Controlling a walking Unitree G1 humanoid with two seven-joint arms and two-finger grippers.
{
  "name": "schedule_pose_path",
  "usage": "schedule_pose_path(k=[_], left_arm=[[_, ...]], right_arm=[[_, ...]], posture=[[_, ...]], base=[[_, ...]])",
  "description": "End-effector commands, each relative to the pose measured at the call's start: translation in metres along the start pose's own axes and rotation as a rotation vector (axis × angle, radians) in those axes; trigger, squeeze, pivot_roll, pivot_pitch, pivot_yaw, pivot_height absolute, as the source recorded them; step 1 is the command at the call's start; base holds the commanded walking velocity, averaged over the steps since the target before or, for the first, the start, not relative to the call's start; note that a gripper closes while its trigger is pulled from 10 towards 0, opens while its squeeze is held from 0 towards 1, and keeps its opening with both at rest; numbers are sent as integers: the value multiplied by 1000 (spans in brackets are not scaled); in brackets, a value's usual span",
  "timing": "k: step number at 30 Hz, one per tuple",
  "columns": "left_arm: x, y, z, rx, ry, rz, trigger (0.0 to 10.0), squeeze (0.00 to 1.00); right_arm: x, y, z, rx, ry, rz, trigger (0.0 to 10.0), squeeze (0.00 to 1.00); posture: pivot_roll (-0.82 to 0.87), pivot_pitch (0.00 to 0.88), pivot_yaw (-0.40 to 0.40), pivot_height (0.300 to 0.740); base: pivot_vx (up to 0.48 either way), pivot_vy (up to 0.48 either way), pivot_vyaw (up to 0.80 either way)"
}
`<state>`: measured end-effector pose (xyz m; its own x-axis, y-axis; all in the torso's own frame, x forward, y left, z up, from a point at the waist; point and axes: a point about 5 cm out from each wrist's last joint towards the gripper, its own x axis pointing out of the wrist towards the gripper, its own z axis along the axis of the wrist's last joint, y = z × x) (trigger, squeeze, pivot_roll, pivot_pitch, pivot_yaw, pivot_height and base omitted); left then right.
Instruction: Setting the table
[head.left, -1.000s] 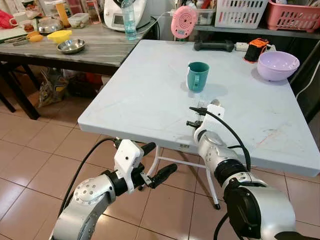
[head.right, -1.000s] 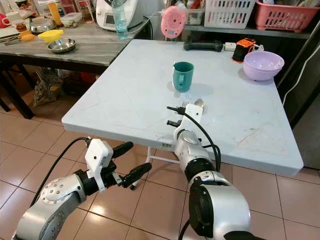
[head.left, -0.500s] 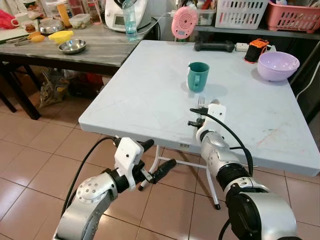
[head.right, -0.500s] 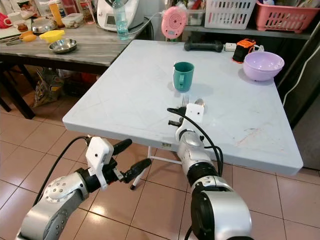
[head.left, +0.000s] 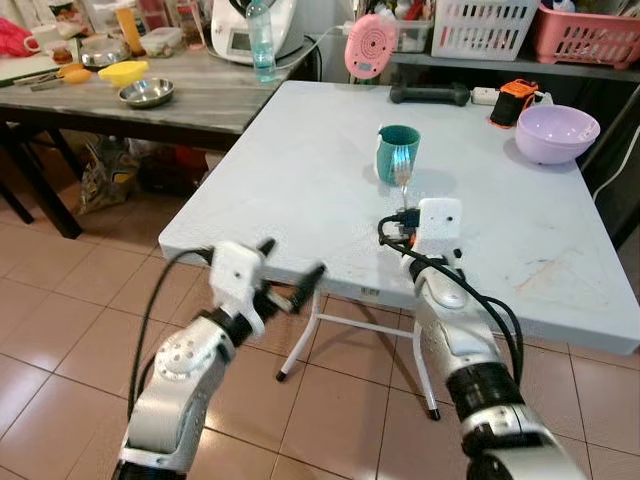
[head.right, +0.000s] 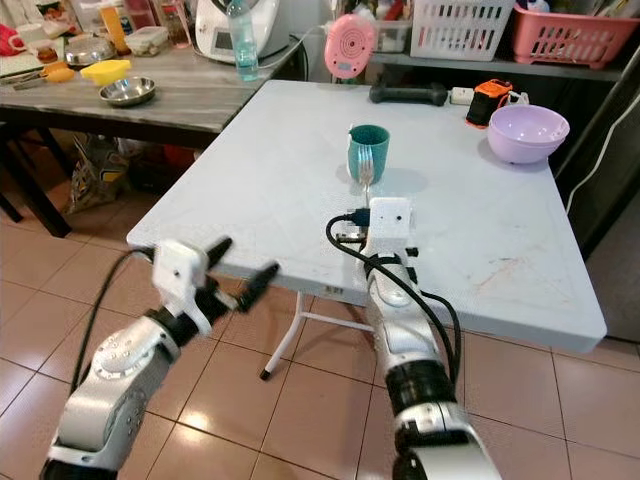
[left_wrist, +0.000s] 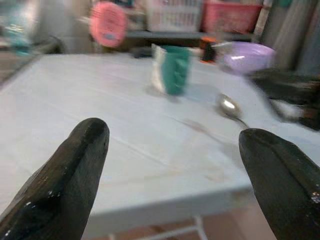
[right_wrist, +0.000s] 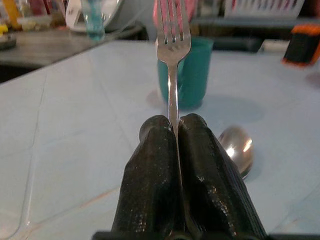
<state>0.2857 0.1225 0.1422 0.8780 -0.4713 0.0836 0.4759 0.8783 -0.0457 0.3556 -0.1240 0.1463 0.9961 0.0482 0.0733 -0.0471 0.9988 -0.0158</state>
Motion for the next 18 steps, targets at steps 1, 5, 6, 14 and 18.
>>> schedule_pose_path(k=[1, 5, 6, 14, 18], left_arm=[[1, 10, 1, 10, -7, 69, 10000, 0], [5, 19, 1, -4, -19, 126, 10000, 0], [6, 19, 1, -7, -20, 136, 10000, 0], [11, 25, 0, -17, -21, 170, 10000, 0], [14, 27, 0, -22, -29, 178, 10000, 0]], right_arm=[[-3, -1, 10, -11, -43, 9, 10000, 0], [-15, -16, 17, -24, -86, -41, 10000, 0], [-17, -19, 17, -30, -87, -52, 10000, 0], [-29, -43, 16, -46, -61, -137, 10000, 0], [-34, -48, 15, -49, -50, -148, 10000, 0]], posture=[[-33, 0, 6, 740], [-47, 0, 8, 740], [-47, 0, 8, 740], [-68, 0, 14, 740], [-75, 0, 15, 740]], base=[[0, 0, 0], [0, 0, 0], [0, 0, 0], [0, 0, -271], [0, 0, -717]])
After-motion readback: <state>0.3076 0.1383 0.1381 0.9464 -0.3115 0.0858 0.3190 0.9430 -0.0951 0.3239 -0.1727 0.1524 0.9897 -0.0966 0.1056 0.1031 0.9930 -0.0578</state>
